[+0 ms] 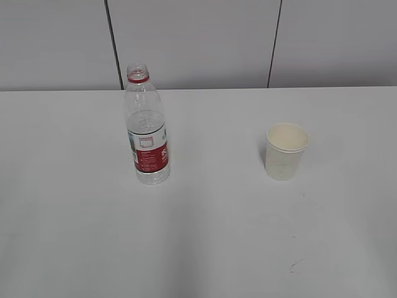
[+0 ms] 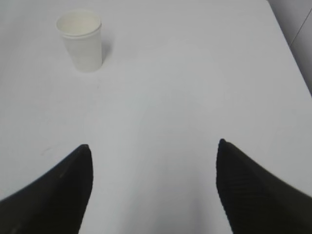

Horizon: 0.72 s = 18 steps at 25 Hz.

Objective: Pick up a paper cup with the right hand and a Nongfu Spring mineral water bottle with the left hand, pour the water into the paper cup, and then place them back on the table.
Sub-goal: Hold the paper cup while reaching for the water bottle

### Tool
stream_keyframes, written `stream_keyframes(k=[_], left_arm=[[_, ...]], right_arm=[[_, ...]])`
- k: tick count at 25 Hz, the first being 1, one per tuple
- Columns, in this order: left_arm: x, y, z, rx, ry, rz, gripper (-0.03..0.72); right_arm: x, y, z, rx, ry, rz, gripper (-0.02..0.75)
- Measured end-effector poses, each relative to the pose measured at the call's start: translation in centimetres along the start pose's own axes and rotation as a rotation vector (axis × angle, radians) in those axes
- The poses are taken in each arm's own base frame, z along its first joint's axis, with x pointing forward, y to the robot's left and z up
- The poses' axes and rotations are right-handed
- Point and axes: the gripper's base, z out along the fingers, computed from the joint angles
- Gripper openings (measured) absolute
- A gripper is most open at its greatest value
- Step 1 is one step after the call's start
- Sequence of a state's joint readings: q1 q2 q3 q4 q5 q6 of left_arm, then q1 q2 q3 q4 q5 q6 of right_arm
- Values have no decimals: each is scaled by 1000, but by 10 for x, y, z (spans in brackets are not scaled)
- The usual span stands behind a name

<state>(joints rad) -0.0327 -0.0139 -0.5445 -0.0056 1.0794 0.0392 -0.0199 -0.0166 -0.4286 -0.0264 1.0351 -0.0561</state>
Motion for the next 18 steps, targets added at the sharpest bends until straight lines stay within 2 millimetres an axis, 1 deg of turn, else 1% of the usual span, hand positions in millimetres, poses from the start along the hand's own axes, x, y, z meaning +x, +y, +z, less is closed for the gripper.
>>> stream_keyframes(k=[4,7,10,14,16,18], left_arm=[[0,0,0,0,0,0,587],[0,0,0,0,0,0,587],[0,0,0,0,0,0,587],[0,0,0,0,0,0,587],[0,0,0,0,0,0,587],[-1,0,-1,0,-13,0,587]], right_arm=[[-19,-1,-8,9,-158,1,581],[-40,-2,1,12,-230,-1,581],[-64,-3,19,13,-292,-3,581],[-96,-4,45,16,-417,-6,581],[-108,-4,59,16,-464,-6,581],[-116,-4,75,15,-477,-8,581]])
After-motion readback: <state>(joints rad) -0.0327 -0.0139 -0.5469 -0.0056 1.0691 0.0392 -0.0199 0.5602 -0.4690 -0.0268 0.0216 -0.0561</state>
